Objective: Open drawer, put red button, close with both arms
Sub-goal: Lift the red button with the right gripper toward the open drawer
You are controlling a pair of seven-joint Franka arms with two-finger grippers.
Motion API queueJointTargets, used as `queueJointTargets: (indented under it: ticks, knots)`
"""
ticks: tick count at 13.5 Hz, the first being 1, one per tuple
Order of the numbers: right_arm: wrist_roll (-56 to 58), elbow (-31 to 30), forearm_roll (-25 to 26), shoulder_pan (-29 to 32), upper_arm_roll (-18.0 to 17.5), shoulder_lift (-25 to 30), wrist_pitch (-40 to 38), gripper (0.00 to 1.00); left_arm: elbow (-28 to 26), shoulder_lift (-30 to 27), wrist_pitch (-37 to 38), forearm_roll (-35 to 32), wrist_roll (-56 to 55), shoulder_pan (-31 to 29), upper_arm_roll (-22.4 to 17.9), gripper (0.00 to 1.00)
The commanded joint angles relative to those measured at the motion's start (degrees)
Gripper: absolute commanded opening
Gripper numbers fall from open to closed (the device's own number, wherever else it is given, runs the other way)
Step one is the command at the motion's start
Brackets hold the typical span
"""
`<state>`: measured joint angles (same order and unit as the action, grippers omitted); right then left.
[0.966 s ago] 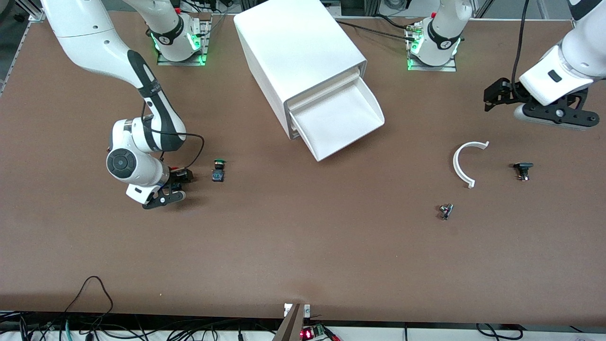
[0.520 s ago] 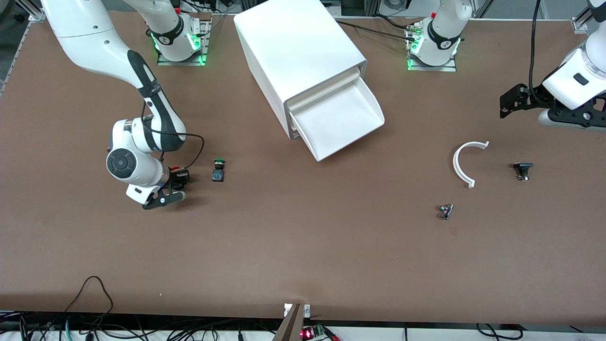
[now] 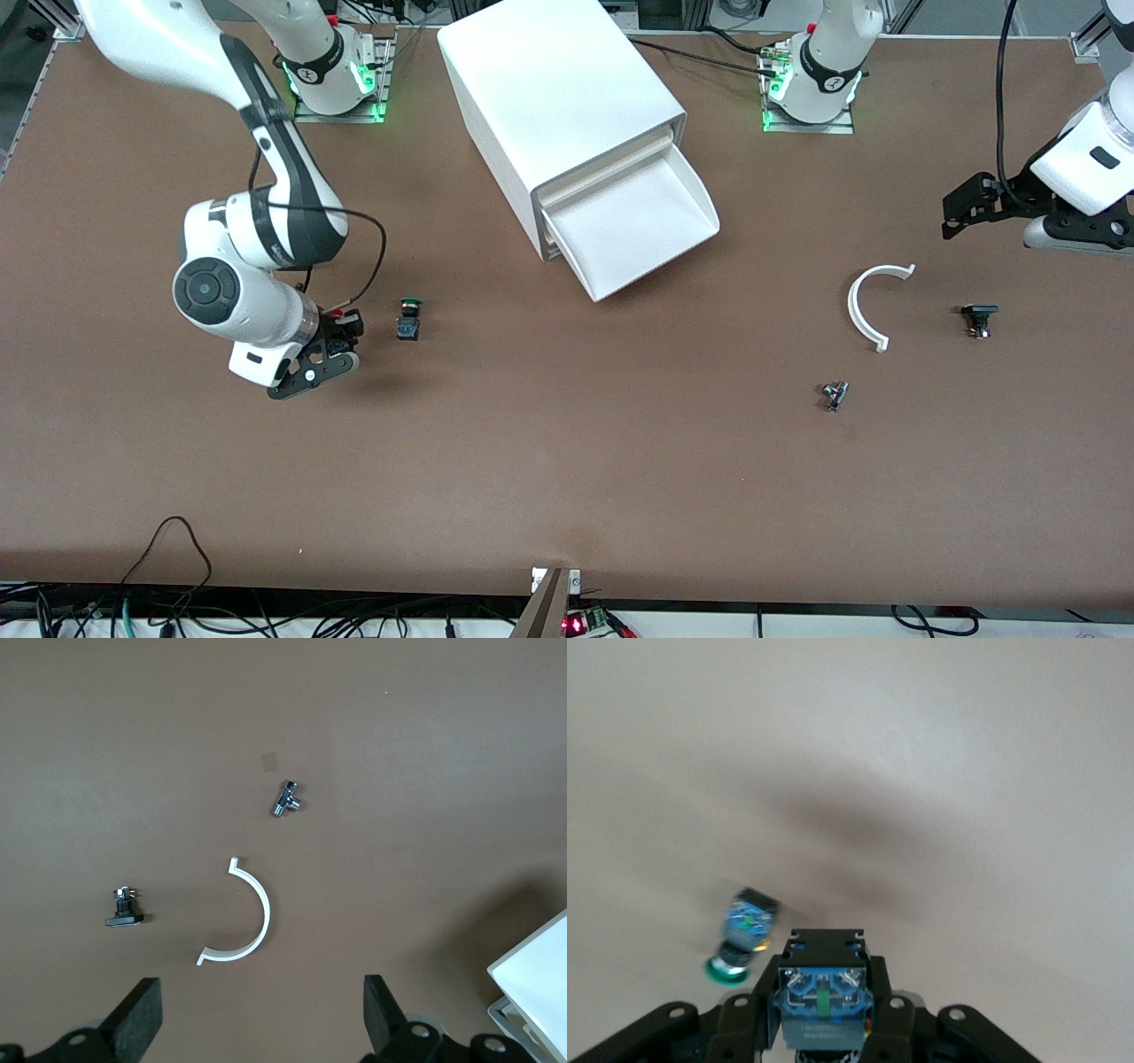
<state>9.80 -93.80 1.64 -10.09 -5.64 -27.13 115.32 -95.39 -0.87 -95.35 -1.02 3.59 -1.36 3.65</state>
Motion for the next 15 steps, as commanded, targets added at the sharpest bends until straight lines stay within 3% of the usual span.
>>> queueJointTargets:
  ticks: [1,7,15]
  knots:
    - [5.12,9.13,-0.5,0.24,-4.19,-0.64,-6.94,0.28,-0.5,-0.54,-0.45,0.93,-0.25,-0.31,-0.23,1.0]
    - [15.58,18.28,-0.32,-5.1,-14.04,-0.9,-8.19,0.28,-0.5,-0.54,-0.19,0.93,-0.25,-0.31,-0.23,1.0]
    - [40.1,22.07,-0.15,-16.79,-14.23,-5.03,-0.8,0.28,-0.32,-0.01,-0.36,-1.27,-0.34,-0.05,-0.23,1.0]
